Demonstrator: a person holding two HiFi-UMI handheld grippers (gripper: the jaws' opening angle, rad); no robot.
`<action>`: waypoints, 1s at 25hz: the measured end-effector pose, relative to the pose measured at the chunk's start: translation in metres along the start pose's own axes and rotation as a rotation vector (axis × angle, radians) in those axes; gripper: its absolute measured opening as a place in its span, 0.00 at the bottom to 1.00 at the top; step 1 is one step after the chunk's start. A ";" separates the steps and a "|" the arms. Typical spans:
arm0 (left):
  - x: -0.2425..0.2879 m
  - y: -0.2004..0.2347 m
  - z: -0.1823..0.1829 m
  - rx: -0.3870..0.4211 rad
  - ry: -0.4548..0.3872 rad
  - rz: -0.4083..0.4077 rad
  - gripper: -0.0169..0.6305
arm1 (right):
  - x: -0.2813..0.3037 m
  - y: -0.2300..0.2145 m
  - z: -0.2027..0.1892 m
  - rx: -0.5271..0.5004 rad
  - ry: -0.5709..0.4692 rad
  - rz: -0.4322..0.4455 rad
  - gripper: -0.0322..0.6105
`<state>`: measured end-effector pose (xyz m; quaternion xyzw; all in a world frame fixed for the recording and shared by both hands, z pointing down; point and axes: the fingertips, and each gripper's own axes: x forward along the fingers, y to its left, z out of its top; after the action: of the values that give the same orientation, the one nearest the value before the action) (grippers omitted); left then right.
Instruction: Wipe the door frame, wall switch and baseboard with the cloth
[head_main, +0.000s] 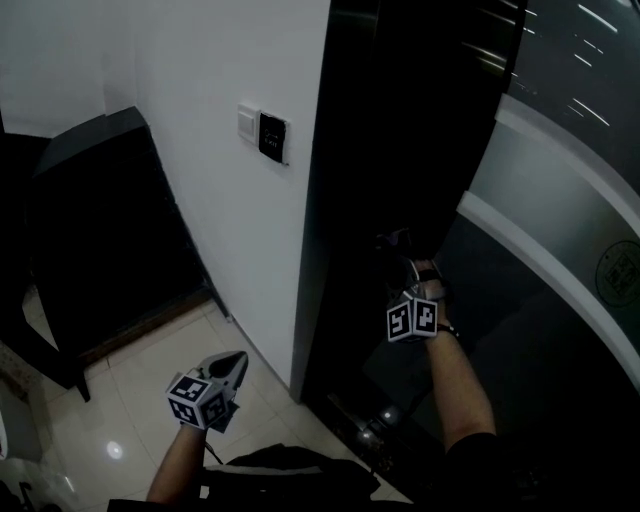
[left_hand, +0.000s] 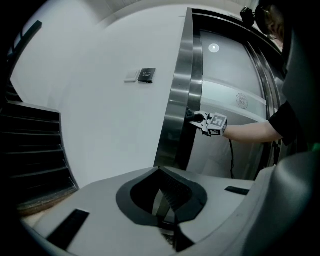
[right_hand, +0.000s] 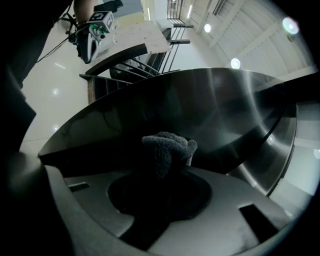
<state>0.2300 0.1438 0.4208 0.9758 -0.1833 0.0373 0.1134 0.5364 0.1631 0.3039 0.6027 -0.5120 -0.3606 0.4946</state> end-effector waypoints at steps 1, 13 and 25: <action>0.002 0.001 0.000 0.005 0.002 0.000 0.03 | 0.002 0.007 -0.003 0.004 0.000 0.007 0.20; 0.011 0.008 0.011 0.052 0.022 0.004 0.03 | 0.001 0.048 -0.014 0.021 -0.027 0.036 0.20; 0.002 0.003 -0.009 0.031 0.059 0.033 0.03 | 0.003 0.088 -0.025 0.068 -0.039 0.108 0.20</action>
<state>0.2304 0.1424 0.4300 0.9727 -0.1953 0.0707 0.1031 0.5376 0.1670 0.3949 0.5836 -0.5652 -0.3274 0.4824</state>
